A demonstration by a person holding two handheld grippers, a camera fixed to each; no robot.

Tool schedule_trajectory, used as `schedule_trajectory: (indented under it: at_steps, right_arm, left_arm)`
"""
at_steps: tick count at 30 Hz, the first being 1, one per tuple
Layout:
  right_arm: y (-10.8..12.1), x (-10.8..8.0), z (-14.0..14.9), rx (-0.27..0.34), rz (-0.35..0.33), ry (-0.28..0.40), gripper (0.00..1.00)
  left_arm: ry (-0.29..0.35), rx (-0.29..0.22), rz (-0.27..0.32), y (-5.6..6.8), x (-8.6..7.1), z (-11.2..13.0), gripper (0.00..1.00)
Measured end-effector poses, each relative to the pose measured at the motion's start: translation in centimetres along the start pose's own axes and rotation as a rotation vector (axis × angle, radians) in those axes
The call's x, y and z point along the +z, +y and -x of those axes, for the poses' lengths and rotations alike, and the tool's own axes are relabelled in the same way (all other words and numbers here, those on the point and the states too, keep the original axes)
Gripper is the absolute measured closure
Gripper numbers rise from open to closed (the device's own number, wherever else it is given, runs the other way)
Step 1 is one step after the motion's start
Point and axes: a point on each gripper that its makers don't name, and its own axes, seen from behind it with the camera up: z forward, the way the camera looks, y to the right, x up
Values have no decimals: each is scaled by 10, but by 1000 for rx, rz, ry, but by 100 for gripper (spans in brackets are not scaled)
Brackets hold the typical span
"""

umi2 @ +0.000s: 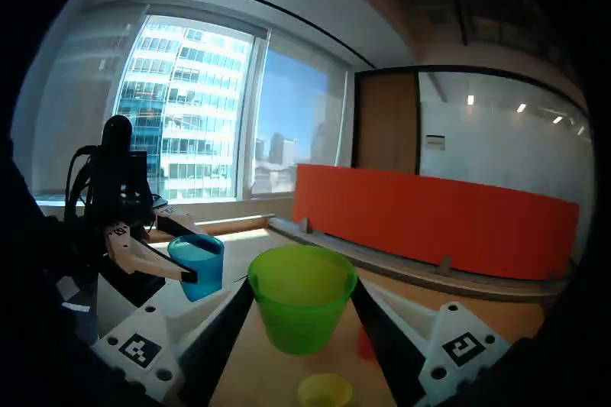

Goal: Pour water

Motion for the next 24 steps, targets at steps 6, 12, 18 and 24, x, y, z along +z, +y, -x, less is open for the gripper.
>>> schedule_trajectory:
  at_steps: [6, 12, 18, 24]
  right_arm:
    - [1, 1, -2, -9, -1, 6, 8]
    - [1, 3, 0, -12, -8, 3, 8]
    - [-2, 4, 3, 2, -23, 1, 8]
    - [-6, 6, 11, 5, -41, -11, 8]
  left_arm:
    - [10, -6, -6, -5, 0, -3, 12]
    - [20, -4, -10, -8, 1, -8, 12]
    - [32, 13, -17, -15, 2, -15, 12]
    - [40, 65, -36, -23, 2, -26, 12]
